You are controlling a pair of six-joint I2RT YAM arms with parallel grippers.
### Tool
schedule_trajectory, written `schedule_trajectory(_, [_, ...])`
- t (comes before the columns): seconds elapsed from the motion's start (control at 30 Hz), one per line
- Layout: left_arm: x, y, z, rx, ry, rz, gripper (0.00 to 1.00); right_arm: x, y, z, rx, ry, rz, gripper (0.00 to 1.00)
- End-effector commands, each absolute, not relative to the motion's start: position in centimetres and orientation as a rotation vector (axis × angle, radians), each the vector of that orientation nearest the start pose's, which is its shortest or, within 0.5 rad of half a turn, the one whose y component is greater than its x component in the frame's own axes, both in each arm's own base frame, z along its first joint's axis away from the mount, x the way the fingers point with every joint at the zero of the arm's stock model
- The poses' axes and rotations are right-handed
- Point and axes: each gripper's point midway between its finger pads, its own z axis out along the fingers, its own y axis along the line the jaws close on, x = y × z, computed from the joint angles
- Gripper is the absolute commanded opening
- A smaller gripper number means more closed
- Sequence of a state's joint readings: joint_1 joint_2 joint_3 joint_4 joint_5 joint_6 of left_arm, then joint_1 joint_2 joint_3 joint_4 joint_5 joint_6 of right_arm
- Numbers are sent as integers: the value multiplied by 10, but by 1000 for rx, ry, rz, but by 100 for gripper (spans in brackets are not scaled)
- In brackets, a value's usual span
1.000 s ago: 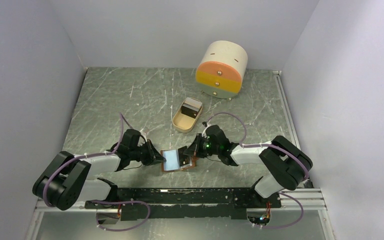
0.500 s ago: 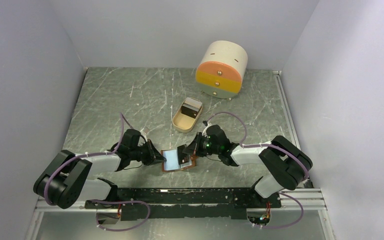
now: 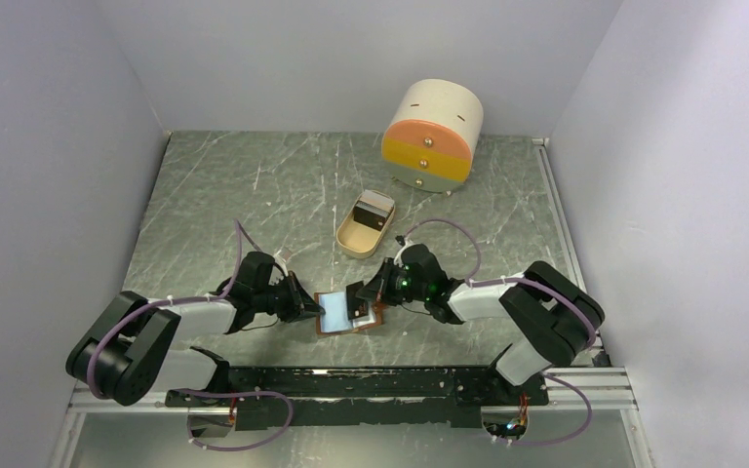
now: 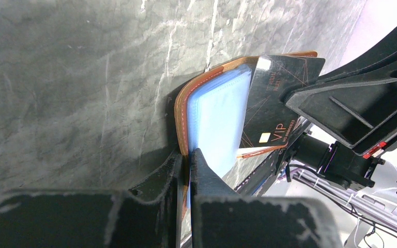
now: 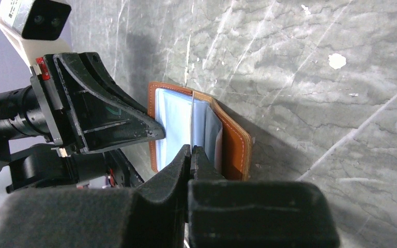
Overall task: Put the credit cards into the card holder
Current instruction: Insert the credit card into the card holder.
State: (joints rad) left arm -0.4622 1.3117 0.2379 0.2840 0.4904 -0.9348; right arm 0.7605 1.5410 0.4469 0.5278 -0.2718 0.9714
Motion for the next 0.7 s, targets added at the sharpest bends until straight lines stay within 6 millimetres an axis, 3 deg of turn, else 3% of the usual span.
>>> schedule_trajectory(0.0, [163, -204, -7, -350, 2659, -1104, 9, 208, 310, 41, 88, 2393, 1251, 0])
schedule_trajectory(0.67, [163, -206, -6, -352, 2658, -1108, 9, 196, 305, 30, 139, 2429, 1283, 0])
